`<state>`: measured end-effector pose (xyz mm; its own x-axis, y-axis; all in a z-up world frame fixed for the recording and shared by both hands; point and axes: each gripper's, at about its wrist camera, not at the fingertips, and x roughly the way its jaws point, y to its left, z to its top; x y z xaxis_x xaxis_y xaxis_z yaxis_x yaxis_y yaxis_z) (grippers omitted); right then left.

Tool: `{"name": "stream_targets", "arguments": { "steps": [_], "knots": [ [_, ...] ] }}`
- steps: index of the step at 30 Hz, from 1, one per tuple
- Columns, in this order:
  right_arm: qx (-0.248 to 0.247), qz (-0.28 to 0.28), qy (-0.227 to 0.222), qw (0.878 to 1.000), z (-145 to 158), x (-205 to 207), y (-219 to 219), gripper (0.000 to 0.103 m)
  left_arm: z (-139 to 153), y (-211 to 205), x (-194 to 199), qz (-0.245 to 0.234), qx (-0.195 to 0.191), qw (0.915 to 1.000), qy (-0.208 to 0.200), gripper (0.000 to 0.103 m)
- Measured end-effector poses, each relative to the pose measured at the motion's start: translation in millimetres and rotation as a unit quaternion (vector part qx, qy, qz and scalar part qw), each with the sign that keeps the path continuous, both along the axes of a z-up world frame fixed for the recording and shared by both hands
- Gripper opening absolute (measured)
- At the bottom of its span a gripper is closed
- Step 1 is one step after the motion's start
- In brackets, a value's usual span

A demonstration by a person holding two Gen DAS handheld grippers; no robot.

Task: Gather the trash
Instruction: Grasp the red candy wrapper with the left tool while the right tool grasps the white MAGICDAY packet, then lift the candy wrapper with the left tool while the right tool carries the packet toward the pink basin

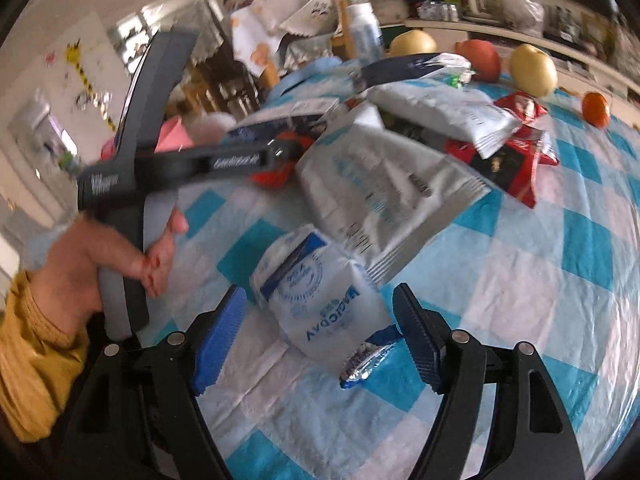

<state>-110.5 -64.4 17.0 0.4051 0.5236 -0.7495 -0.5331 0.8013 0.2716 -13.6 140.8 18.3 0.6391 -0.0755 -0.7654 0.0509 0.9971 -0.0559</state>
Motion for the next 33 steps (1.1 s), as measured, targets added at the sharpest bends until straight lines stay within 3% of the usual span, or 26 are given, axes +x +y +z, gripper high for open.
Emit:
{"name": "stream_targets", "arguments": {
  "steps": [7,11,15,20,22,25,26,33],
  "knots": [
    [-0.065,0.043,-0.035,0.996,-6.5,-21.7,23.3,0.076,-3.2,1.7,-0.8,-0.020,-0.011,0.9997,0.003,0.042],
    [-0.071,0.040,-0.042,0.996,-8.6,-19.4,32.3,0.076,-0.6,7.6,-1.7,-0.024,-0.025,0.9994,0.005,0.032],
    [-0.094,0.032,-0.060,0.993,-8.1,-19.2,43.4,0.076,-1.2,14.2,-3.2,-0.027,-0.045,0.9986,0.010,0.030],
    [-0.108,0.019,-0.070,0.992,-9.2,-16.3,51.8,0.061,-2.5,24.0,-5.6,-0.031,-0.064,0.9974,0.014,0.030],
    [-0.114,0.014,-0.072,0.991,-8.2,-17.5,53.2,0.061,-3.0,24.5,-5.4,-0.032,-0.056,0.9978,0.012,0.036],
    [-0.133,0.008,-0.084,0.987,-6.6,-22.7,53.7,0.061,-3.9,21.8,-3.9,-0.023,-0.022,0.9994,0.011,0.065],
    [-0.136,0.005,-0.085,0.987,-6.2,-23.8,52.5,0.061,-3.7,20.1,-4.0,-0.019,-0.010,0.9997,0.009,0.069],
    [-0.112,-0.028,-0.063,0.991,1.4,-23.0,27.9,0.061,-10.0,2.4,0.8,-0.023,0.066,0.9975,0.014,0.071]
  ]
}}
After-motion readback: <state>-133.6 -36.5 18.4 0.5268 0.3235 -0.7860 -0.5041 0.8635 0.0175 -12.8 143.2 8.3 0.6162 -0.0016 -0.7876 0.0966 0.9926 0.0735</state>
